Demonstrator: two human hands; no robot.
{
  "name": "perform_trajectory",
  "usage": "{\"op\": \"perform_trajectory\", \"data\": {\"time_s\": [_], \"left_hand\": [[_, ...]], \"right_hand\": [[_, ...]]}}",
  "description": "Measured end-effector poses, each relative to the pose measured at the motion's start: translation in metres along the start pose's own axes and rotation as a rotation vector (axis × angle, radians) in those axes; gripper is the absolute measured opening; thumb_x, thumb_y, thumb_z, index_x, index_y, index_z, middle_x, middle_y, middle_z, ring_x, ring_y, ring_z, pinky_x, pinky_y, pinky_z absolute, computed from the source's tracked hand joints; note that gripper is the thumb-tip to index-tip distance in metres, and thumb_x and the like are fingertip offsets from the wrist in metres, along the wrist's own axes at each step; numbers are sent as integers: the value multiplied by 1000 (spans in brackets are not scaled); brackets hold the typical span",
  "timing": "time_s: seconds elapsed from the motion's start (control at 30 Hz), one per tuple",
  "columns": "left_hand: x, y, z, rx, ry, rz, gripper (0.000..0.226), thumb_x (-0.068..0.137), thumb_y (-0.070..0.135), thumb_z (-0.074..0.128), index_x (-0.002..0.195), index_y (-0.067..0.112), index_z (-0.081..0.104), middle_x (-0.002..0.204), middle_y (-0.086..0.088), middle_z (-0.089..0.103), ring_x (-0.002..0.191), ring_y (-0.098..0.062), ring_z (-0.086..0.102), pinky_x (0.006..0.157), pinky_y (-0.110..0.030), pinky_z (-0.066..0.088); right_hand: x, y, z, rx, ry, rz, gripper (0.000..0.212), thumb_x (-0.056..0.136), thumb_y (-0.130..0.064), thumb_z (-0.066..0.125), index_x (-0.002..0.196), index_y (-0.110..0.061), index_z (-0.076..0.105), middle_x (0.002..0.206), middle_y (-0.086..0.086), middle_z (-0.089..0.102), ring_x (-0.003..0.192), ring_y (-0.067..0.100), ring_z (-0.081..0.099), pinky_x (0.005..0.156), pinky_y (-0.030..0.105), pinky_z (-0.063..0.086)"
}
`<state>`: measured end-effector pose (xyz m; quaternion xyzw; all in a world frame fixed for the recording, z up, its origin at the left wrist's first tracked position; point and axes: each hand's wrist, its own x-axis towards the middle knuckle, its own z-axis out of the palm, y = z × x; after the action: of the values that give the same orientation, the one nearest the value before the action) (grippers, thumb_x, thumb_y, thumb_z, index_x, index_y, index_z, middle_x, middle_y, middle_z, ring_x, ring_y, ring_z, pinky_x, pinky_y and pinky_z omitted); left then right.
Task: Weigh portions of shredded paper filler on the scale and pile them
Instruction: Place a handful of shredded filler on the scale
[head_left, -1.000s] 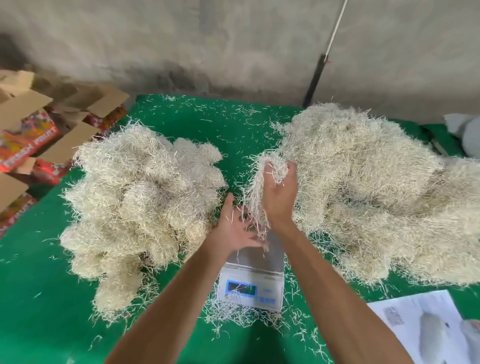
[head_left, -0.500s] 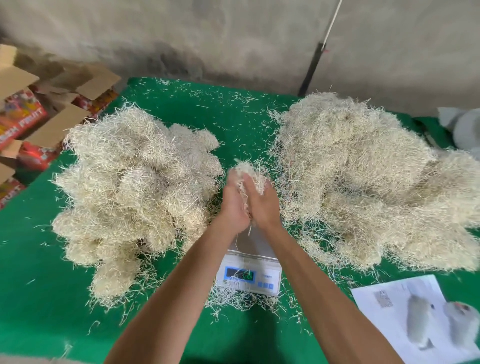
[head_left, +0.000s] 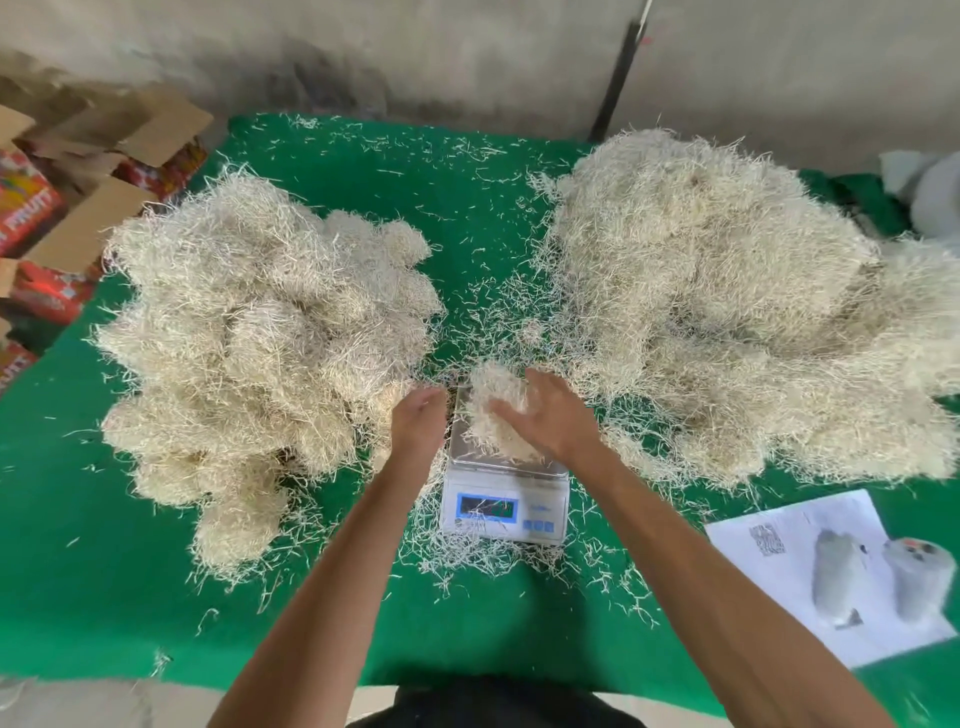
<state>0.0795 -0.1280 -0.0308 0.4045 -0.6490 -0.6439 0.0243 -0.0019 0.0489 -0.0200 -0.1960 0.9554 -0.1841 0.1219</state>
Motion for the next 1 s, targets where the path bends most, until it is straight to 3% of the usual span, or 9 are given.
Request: {"op": "perform_trajectory", "data": {"time_s": [0.03,0.1,0.17,0.33,0.43,0.53,0.8,0.9,1.0], "left_hand": [[1,-5,-1,-18,6,5,23,97,22,57,117,19,68,112,-6,69,108,-25,65,96,-47,56],[0,-10,-3,-98,11,12,11,97,20,60,102,26,68,102,-2,70,103,-23,68,90,-43,59],[-2,-12,-4,-138,17,32,12,97,19,60,95,29,66,99,0,71,100,-20,69,84,-38,60],[-9,-15,-2,-144,4,85,20,98,21,60,115,13,68,102,-3,72,98,-21,71,70,-30,60],[-13,-19,-1,-36,-29,194,9,100,23,59,102,22,67,101,-8,72,98,-30,71,84,-51,60],[-15,-26,-2,56,-87,252,9,101,24,56,96,27,64,100,-12,72,84,-15,74,86,-59,57],[-15,-31,-3,64,-78,237,14,99,28,58,107,20,65,104,-1,72,93,-13,72,81,-48,61],[-15,-35,-5,47,-65,244,21,100,30,57,113,16,65,106,0,72,90,-11,73,78,-39,63],[-15,-39,-6,37,-40,237,19,101,28,56,113,16,64,106,0,72,85,-7,73,76,-40,63]], "right_hand": [[-4,5,1,95,95,42,89,92,-84,37,153,-19,43,148,12,54,110,27,68,83,36,60],[-10,9,0,258,308,114,76,99,-74,36,145,-16,54,131,11,67,82,17,70,59,14,46],[-13,11,-1,336,371,160,70,104,-67,34,143,-13,56,133,10,67,83,12,66,66,19,49],[-18,18,0,415,356,179,62,109,-55,35,146,-8,51,145,11,59,117,21,66,94,35,53],[-19,20,2,403,353,191,55,109,-47,44,144,-5,52,143,12,61,113,15,62,89,25,45],[-21,22,6,451,328,224,53,107,-41,50,145,-4,50,141,10,62,104,8,53,84,20,43],[-27,24,17,567,326,240,48,107,-36,53,141,-3,51,113,-4,65,70,9,64,55,7,45],[-29,23,17,682,286,255,58,105,-49,52,145,-9,47,97,-23,52,55,27,69,48,28,59],[-29,22,18,738,272,268,58,103,-56,52,143,-15,47,95,-17,56,49,30,68,48,48,60]]}}
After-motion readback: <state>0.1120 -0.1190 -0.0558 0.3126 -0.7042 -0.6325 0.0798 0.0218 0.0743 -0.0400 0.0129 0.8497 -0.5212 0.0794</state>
